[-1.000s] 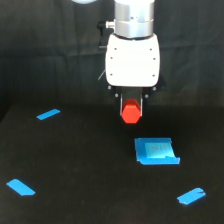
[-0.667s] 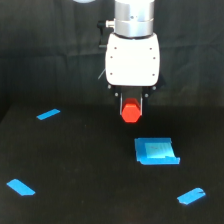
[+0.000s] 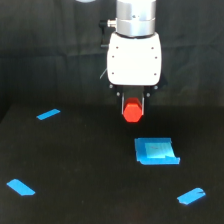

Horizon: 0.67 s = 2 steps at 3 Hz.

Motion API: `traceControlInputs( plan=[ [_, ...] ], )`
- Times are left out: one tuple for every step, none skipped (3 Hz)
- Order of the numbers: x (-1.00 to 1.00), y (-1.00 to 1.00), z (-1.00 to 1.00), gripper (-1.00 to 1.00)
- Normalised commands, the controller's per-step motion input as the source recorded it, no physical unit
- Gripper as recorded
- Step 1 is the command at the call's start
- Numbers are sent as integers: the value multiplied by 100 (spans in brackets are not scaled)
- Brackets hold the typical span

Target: Pick up the red object from the table

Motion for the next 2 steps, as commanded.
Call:
traceControlInputs(
  plan=[
    [-3, -4, 2, -94],
    [5, 1, 6, -100]
  ],
)
